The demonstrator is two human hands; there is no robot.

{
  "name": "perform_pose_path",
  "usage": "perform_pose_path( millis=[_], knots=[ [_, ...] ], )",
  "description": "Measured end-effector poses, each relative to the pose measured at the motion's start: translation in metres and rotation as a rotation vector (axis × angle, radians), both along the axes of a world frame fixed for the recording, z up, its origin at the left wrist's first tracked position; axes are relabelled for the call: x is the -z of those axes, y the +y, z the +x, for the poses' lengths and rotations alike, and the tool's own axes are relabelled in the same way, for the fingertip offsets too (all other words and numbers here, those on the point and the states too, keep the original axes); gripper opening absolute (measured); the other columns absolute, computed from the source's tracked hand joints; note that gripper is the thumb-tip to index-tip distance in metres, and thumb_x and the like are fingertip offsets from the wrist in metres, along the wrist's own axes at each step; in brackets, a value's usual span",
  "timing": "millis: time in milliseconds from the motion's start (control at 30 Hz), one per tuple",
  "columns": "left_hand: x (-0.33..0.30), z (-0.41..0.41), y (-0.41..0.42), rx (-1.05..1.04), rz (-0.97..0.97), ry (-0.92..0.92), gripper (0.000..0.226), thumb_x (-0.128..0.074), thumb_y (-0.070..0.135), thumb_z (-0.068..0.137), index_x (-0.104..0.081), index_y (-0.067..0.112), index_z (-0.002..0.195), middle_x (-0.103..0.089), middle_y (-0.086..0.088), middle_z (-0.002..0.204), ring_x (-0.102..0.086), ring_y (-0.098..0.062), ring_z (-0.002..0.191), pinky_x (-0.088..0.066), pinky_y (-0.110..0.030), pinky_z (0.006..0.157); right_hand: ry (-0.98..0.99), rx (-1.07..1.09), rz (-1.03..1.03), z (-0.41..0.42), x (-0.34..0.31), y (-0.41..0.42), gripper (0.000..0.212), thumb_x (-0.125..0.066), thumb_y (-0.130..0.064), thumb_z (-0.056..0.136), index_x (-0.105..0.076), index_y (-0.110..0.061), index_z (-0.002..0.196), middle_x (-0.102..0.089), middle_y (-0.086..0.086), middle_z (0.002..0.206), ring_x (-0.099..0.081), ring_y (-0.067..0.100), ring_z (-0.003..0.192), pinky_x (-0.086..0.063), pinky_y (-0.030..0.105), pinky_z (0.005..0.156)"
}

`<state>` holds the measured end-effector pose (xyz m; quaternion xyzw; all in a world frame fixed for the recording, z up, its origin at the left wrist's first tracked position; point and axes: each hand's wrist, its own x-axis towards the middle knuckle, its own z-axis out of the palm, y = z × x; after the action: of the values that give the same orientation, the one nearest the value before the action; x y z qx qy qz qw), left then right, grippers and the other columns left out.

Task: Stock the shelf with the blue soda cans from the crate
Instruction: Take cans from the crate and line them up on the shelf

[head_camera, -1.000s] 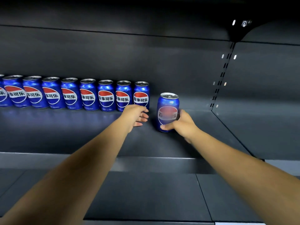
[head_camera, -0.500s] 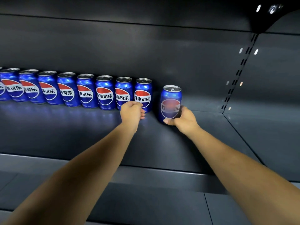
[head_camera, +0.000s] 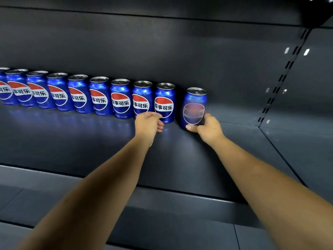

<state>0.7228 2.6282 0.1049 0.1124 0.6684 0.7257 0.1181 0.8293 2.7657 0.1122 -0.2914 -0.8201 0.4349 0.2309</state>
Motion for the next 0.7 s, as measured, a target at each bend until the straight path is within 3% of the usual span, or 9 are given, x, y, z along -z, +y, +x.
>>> perform_pose_path(
  millis=[300, 433, 700],
  knots=[
    [-0.002, 0.003, -0.001, 0.014, -0.024, 0.014, 0.024, -0.048, 0.002, 0.093, -0.061, 0.010, 0.074, -0.055, -0.007, 0.059, -0.051, -0.015, 0.052, -0.047, -0.020, 0.049, -0.033, 0.059, 0.070, -0.021, 0.008, 0.000, 0.058, -0.076, -0.025, 0.078, -0.049, -0.012, 0.127, -0.058, 0.006, 0.128, -0.053, 0.026, 0.118, -0.042, 0.032, 0.096],
    [-0.001, 0.002, 0.000, 0.007, -0.040, 0.006, 0.024, -0.048, 0.002, 0.093, -0.061, 0.010, 0.075, -0.056, -0.007, 0.060, -0.052, -0.015, 0.053, -0.048, -0.020, 0.051, -0.107, 0.079, 0.149, -0.021, 0.009, -0.002, 0.068, -0.073, -0.040, 0.079, -0.042, -0.018, 0.135, -0.052, 0.014, 0.129, -0.042, 0.031, 0.125, -0.037, 0.040, 0.104],
    [-0.001, 0.002, 0.001, 0.005, -0.057, 0.028, 0.027, -0.045, 0.003, 0.094, -0.060, 0.012, 0.074, -0.056, -0.006, 0.060, -0.052, -0.014, 0.053, -0.049, -0.020, 0.052, -0.253, 0.082, 0.354, -0.019, 0.005, -0.007, 0.070, -0.063, -0.050, 0.084, -0.038, -0.013, 0.138, -0.045, 0.011, 0.136, -0.033, 0.032, 0.126, -0.032, 0.039, 0.101]
  ],
)
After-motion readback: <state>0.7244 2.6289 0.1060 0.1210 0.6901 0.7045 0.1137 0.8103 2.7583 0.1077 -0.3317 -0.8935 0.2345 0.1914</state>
